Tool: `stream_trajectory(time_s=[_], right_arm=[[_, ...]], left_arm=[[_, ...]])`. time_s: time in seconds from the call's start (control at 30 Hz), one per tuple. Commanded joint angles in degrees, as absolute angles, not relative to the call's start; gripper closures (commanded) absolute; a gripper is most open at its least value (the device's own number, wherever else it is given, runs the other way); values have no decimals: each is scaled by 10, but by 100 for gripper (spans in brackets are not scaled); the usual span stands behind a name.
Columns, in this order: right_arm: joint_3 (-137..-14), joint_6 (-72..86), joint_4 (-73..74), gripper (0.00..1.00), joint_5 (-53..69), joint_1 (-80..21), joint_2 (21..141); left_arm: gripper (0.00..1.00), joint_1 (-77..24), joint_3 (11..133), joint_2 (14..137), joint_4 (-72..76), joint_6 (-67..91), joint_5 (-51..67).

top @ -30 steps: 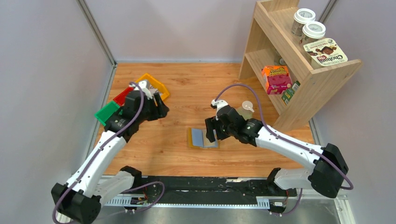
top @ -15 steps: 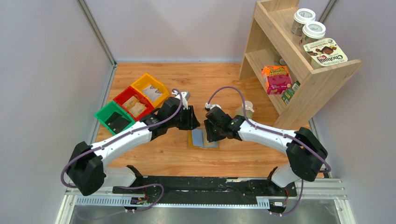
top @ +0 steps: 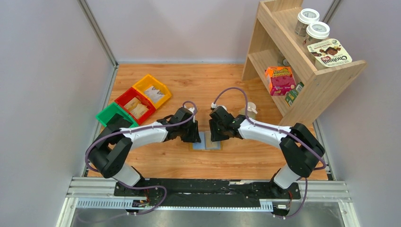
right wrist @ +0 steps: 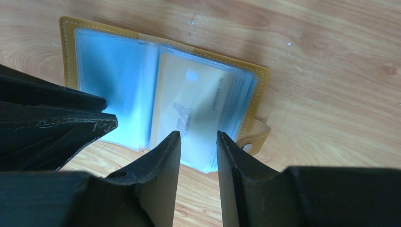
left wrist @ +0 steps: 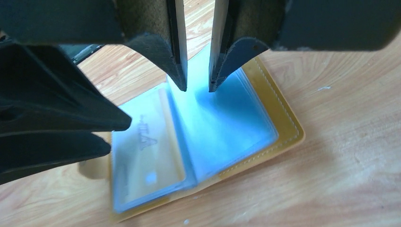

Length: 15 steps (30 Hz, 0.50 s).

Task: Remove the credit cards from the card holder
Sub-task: Remove the credit card from the card holder.

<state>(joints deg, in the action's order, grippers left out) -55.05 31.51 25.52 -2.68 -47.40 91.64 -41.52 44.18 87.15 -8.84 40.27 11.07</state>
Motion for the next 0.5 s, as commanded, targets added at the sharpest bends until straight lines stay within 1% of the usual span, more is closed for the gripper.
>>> stream_trajectory(time_s=[0.0,0.13,0.47], right_arm=[[-540,326,230,62,-28,-468,908],[-538,329,229,59,-24,-467,916],[-539,321,219,60,-10,-467,901]], left_arm=[[69,-416,437,875,-97,407,104],[70,-417,435,868,-123,409,84],[71,-417,429,868,-127,416,77]])
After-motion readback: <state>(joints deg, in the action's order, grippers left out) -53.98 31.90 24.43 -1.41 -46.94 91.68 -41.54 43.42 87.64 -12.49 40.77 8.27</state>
